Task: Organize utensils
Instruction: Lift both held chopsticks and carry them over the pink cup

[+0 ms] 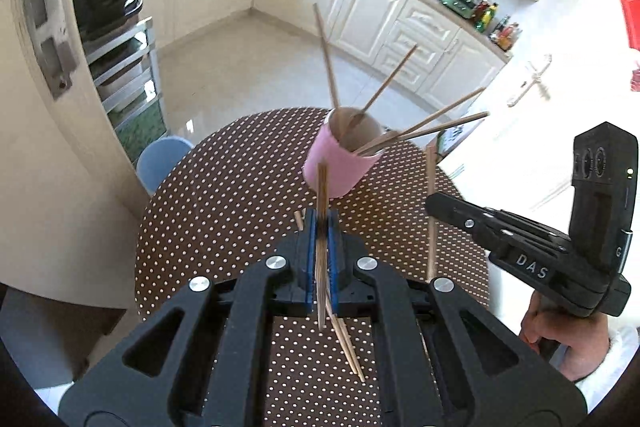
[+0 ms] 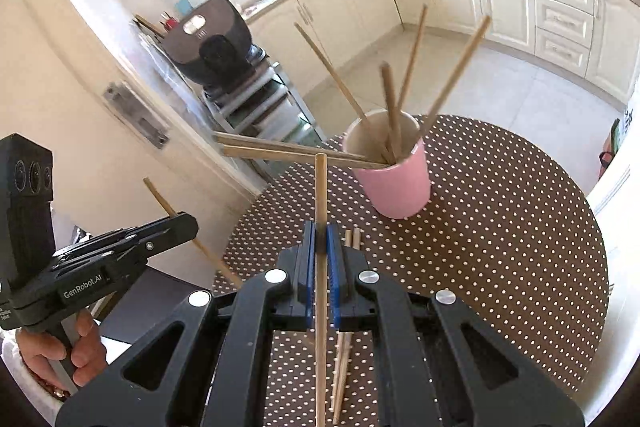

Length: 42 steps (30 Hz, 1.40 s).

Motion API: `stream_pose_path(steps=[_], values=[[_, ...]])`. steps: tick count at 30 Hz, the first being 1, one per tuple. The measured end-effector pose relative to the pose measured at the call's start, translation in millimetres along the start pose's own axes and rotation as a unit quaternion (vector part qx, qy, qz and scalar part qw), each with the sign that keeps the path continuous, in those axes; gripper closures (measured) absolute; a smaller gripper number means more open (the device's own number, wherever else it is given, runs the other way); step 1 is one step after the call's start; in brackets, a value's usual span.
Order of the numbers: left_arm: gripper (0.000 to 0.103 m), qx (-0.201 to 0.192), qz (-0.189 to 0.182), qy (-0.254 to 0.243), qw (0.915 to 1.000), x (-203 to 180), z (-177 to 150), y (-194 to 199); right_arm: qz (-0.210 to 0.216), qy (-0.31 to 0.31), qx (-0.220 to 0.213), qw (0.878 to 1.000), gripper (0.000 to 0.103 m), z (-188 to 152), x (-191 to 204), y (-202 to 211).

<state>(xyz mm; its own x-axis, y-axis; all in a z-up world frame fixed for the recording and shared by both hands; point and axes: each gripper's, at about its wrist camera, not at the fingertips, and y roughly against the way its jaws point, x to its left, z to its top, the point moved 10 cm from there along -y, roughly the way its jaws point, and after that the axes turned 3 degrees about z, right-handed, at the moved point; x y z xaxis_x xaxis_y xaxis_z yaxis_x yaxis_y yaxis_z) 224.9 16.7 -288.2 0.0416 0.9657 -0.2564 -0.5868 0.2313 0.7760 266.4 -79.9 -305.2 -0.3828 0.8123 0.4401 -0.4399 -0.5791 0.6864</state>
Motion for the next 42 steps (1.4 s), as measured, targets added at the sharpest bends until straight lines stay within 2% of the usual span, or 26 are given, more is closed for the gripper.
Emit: stream_pose_path(steps=[12, 24, 35, 42], values=[[0.097, -0.05, -0.022, -0.024, 0.9982, -27, 23, 46, -0.007, 0.028, -0.069, 0.997, 0.098, 23, 21, 41], [0.097, -0.123, -0.011, -0.008, 0.9923, -22, 80, 97, -0.008, 0.043, -0.181, 0.982, 0.098, 94, 16, 101], [0.097, -0.176, 0.028, 0.013, 0.984, -5, 137, 119, 0.005, 0.055, -0.242, 0.969, 0.098, 155, 5, 111], [0.097, -0.177, 0.027, 0.018, 0.9836, -9, 165, 98, 0.002, 0.066, -0.256, 0.965, 0.098, 185, -18, 92]])
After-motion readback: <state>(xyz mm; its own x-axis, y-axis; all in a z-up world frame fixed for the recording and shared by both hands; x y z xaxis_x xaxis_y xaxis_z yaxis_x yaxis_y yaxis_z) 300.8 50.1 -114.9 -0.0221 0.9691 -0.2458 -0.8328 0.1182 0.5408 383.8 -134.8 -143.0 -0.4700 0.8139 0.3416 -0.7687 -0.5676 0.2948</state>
